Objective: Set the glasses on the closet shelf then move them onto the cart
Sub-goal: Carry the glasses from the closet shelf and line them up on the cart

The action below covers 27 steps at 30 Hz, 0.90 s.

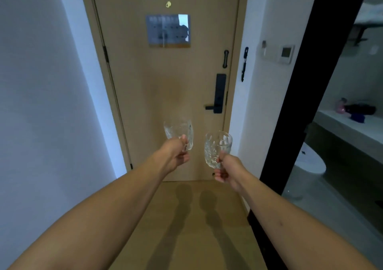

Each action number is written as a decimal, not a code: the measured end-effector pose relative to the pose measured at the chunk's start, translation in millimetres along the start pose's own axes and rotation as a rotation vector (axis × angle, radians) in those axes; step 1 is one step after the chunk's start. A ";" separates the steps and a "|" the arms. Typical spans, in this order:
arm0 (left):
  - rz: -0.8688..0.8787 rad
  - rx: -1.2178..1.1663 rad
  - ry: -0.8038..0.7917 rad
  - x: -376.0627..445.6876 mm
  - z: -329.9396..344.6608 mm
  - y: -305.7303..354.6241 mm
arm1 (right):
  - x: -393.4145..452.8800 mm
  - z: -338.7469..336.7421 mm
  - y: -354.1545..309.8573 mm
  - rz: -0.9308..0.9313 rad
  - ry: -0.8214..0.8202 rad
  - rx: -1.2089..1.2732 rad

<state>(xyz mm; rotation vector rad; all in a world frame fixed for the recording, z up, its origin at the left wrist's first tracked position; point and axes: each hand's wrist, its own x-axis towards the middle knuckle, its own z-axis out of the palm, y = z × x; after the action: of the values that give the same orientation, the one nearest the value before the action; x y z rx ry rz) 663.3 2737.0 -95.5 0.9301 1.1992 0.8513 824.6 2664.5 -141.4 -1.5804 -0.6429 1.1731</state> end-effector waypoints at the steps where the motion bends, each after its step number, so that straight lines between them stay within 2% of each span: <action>1: 0.009 -0.009 0.010 -5.7 0.9 6.8 | -1.3 0.0 -8.7 -0.014 -0.022 -0.001; 12: 0.165 -0.054 0.215 -87.2 1.3 43.3 | -36.5 3.7 -71.7 -0.120 -0.277 -0.086; 21: 0.194 -0.095 0.388 -156.1 -26.4 20.6 | -77.3 30.7 -61.2 -0.153 -0.453 -0.118; 27: 0.217 -0.152 0.513 -230.6 -76.5 -6.5 | -142.6 73.3 -42.8 -0.167 -0.585 -0.141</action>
<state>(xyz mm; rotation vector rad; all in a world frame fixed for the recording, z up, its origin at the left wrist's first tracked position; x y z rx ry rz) 550.2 2534.3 -23.8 0.7455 1.4576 1.3944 709.5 2588.1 -49.6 -1.2575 -1.2345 1.4954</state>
